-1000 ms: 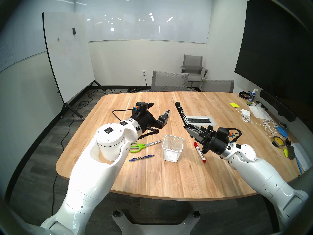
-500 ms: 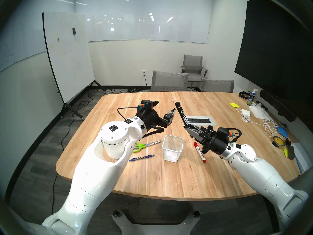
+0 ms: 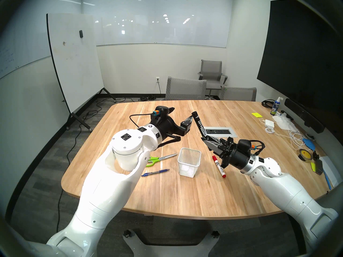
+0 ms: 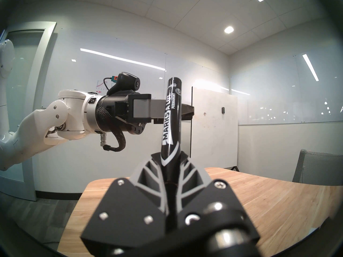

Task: Place the pen, the marker, and the scissors into the pen holder

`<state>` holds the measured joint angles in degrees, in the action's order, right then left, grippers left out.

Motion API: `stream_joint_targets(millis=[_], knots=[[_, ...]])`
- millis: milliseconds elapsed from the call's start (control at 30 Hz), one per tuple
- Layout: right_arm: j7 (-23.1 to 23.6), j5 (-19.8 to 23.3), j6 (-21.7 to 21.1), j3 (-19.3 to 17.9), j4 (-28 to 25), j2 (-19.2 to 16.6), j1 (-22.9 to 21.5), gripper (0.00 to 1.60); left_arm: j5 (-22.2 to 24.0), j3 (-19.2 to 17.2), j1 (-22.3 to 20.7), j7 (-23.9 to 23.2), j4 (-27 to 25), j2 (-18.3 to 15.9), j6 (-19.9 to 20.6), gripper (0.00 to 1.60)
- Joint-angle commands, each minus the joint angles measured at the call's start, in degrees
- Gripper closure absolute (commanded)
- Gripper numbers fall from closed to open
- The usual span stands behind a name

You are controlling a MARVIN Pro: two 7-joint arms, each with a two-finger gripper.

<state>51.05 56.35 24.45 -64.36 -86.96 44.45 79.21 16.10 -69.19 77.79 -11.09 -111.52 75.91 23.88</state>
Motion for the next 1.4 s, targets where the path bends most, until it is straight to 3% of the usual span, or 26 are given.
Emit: stream_joint_targets(millis=[0,1367], knots=[[0.0,0.3,-0.1,-0.5,-0.5,-0.2,-0.6,1.6,0.0,0.5,-2.1,-0.1,-0.7,1.0,-0.2,0.0],[0.0,0.3,-0.1,-0.5,-0.5,-0.1,-0.6,1.6,0.1,5.3,-5.2,1.1,0.3,1.2,-0.2,0.0]])
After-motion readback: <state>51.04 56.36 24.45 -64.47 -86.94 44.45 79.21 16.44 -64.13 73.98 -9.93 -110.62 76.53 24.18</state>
